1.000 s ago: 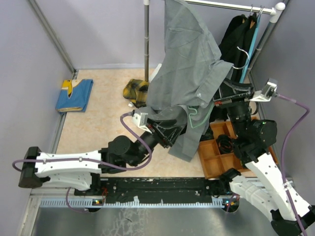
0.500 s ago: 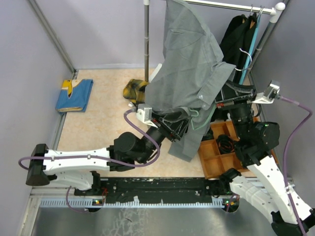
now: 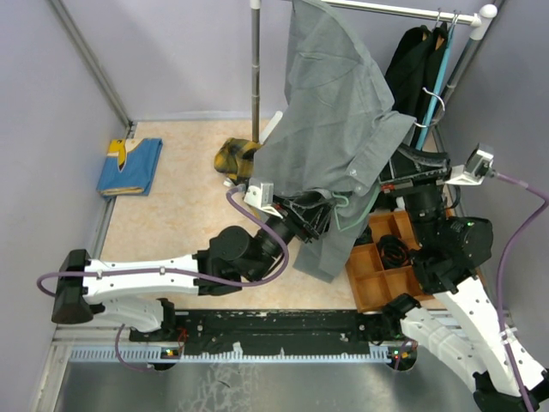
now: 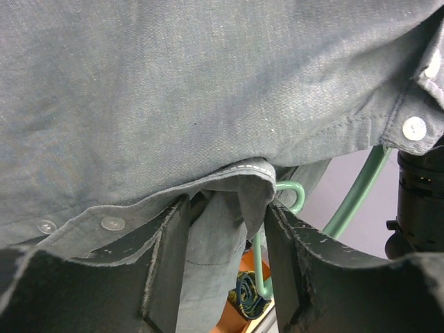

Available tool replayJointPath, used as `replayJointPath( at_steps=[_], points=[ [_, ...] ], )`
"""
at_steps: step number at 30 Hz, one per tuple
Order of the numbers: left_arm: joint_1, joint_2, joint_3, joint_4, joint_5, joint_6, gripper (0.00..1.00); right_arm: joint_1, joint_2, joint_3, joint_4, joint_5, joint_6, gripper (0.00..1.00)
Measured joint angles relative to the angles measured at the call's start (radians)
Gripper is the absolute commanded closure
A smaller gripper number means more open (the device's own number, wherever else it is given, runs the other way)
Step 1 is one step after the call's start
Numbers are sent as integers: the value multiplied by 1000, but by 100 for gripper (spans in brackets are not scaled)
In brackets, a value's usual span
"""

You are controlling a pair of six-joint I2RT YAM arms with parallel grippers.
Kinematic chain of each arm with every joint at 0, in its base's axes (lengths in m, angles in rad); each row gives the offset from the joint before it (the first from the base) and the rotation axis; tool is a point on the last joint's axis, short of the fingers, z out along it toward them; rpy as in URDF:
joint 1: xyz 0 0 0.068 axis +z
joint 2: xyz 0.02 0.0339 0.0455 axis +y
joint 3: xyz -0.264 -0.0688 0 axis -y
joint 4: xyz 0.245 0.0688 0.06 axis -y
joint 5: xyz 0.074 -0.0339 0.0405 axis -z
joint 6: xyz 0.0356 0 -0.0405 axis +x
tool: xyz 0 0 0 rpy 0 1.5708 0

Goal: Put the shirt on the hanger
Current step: Hang the shirt on the hanger.

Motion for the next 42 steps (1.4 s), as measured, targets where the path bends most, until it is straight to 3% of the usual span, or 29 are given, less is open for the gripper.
replayJointPath(
  at_steps=[3,11,42],
  points=[
    [9,2,0,-5,1,-10,59,0,-6,0,-4,-4,8,100],
    [25,2,4,-12,8,-21,100,0,-13,-3,-21,-5,31,100],
    [30,2,-19,-151,142,-39,100,0,67,68,-270,220,-53,100]
  ],
)
